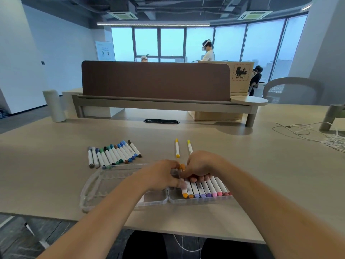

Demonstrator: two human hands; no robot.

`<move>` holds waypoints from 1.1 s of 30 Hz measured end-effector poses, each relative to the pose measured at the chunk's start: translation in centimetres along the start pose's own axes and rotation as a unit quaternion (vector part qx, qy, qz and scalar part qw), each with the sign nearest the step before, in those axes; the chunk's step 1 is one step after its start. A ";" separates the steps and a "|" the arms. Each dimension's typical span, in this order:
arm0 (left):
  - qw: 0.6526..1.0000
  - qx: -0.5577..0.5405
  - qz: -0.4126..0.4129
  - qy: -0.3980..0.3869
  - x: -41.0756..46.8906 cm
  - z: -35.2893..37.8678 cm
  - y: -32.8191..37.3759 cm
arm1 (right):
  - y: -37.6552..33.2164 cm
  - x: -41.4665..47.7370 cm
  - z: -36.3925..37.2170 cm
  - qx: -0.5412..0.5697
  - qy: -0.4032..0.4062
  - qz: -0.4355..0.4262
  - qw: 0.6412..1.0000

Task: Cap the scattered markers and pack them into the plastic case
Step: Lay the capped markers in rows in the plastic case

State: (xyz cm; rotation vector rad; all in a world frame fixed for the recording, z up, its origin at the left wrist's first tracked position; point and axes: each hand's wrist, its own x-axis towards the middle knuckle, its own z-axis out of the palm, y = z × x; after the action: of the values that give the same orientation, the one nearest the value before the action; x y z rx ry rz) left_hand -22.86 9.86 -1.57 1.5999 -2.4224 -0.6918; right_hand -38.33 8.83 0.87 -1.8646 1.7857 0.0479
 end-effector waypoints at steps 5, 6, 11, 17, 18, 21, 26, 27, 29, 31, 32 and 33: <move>1.000 0.022 -0.006 -0.013 -0.1 0.0 0.2 | -0.2 0.0 -0.2 -0.024 -0.003 0.007 1.000; 1.000 0.022 -0.006 -0.015 0.0 0.0 0.2 | -0.2 0.0 -0.2 -0.027 -0.004 0.008 1.000; 1.000 0.024 -0.004 -0.011 0.1 0.0 0.1 | -0.5 0.1 -0.2 -0.039 -0.017 0.003 0.999; 0.999 0.007 0.005 0.034 1.3 -1.1 -0.1 | 0.2 1.6 -0.8 -0.002 -0.020 -0.006 1.000; 0.998 0.004 0.010 0.061 1.7 -1.4 -0.3 | 0.3 2.2 -0.9 0.010 -0.008 -0.005 1.000; 0.993 -0.029 0.013 0.110 3.3 -2.2 -0.8 | 0.3 4.3 -1.2 0.002 0.077 0.003 0.997; 0.992 -0.027 0.014 0.119 6.2 -3.5 -1.6 | -0.4 9.5 -1.6 -0.028 0.178 0.027 0.983; 0.992 -0.027 0.010 0.121 6.8 -3.8 -1.9 | -0.6 10.3 -1.7 -0.026 0.187 0.034 0.981; 0.992 -0.033 0.001 0.124 7.6 -4.1 -2.5 | -1.1 11.6 -1.8 -0.014 0.209 0.038 0.977; 0.992 -0.040 -0.002 0.124 8.0 -4.4 -3.1 | -1.6 12.5 -1.9 -0.019 0.212 0.042 0.976; 0.992 -0.042 -0.002 0.123 8.0 -4.5 -3.3 | -1.8 12.8 -1.9 -0.030 0.210 0.050 0.976; 0.992 -0.043 -0.003 0.121 8.0 -4.6 -3.5 | -2.0 13.2 -1.9 -0.043 0.209 0.059 0.975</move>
State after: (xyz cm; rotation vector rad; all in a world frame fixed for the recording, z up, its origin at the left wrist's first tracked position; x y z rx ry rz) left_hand -21.56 0.24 -0.09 1.5592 -2.1859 -0.5587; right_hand -35.64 -4.03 -1.97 -1.9326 2.2052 -0.2439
